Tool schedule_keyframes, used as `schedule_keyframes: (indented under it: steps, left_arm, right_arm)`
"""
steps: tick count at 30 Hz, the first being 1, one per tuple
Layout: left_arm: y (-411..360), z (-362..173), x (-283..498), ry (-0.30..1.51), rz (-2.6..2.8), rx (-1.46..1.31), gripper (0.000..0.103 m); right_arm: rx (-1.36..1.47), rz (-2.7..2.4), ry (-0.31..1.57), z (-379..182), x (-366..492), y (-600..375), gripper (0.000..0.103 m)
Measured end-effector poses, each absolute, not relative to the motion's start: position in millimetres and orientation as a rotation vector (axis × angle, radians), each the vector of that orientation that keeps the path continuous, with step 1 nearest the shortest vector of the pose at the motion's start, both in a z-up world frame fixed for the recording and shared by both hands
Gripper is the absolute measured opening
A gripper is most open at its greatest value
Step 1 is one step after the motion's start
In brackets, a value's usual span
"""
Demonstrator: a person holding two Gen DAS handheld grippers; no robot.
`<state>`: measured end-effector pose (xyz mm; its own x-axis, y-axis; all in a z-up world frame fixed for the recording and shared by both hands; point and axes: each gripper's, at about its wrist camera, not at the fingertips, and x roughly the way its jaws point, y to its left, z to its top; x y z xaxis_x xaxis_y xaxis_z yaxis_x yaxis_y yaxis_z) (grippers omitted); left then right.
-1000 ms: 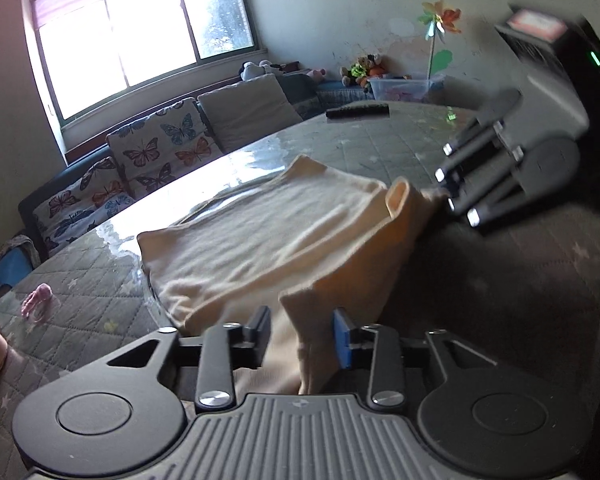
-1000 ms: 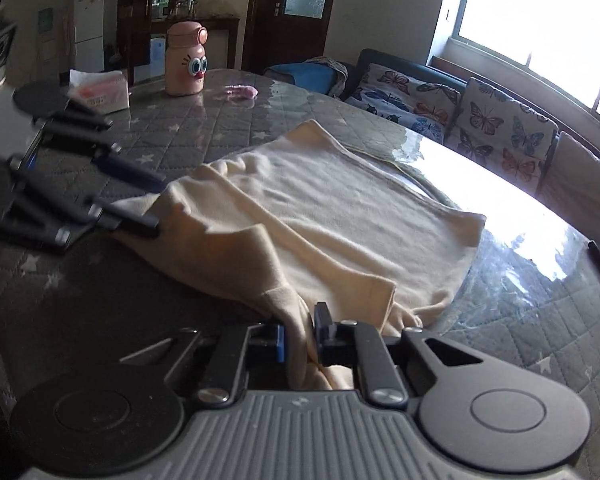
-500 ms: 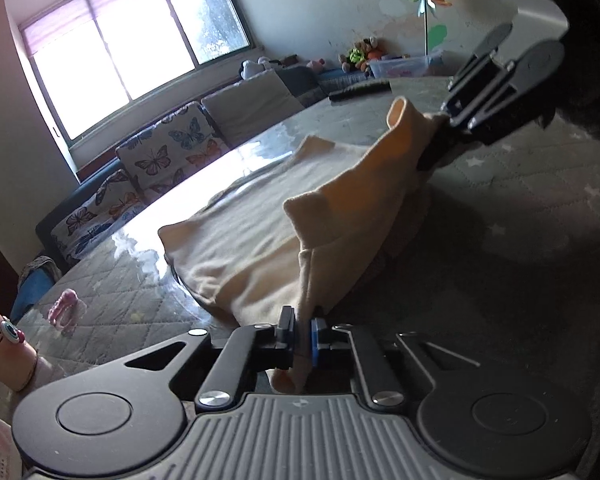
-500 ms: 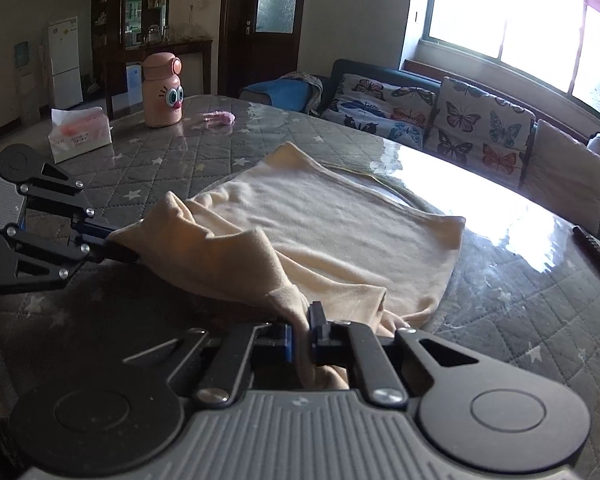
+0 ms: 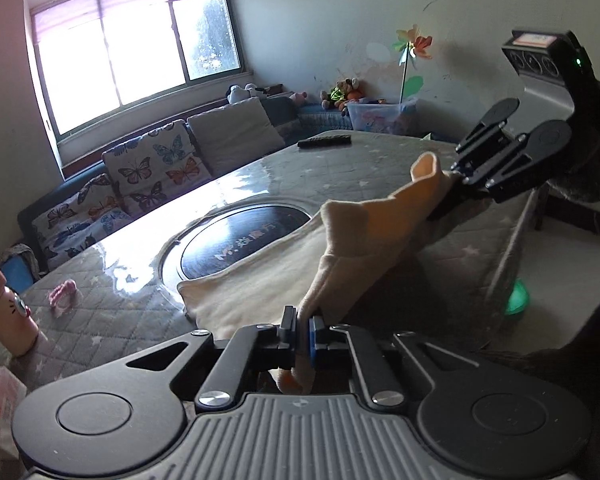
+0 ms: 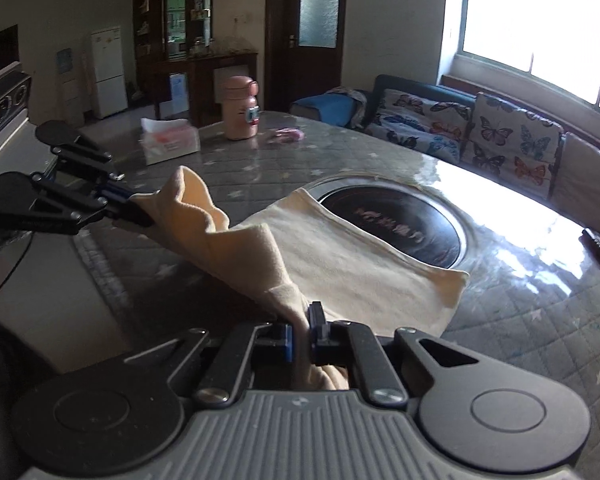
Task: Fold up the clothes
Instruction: 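Lift the hem with both grippers and fold it toward the collar, then lower the folded hem onto the collar and open both grippers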
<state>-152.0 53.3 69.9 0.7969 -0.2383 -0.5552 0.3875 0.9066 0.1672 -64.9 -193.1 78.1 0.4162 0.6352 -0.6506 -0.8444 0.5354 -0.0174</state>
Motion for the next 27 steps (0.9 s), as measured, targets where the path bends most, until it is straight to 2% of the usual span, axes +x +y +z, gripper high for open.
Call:
schedule_keyframes:
  steps: [5,14,22,23,27]
  left_arm:
    - [58,72,-141,0.572,-0.336,0.241,0.006]
    - [83,62,-45,0.623,-0.271,0.165,0.007]
    - [93,16,27,0.706,-0.176,0.133,0.007]
    - [94,13,30,0.711,-0.17,0.127,0.007]
    - [97,1,40,0.731,-0.146,0.103,0.01]
  right_arm:
    - [-0.351,0.957,0.672,80,-47,-189,0.007]
    - [-0.291,0.93,0.722,77,17,-174,0.006]
    - [-0.206,0.806,0.812,24,97,-145,0.006]
    - [-0.206,0.796,0.815,19,99,-144,0.008]
    - [-0.201,0.71,0.786,0,105,-146,0.027]
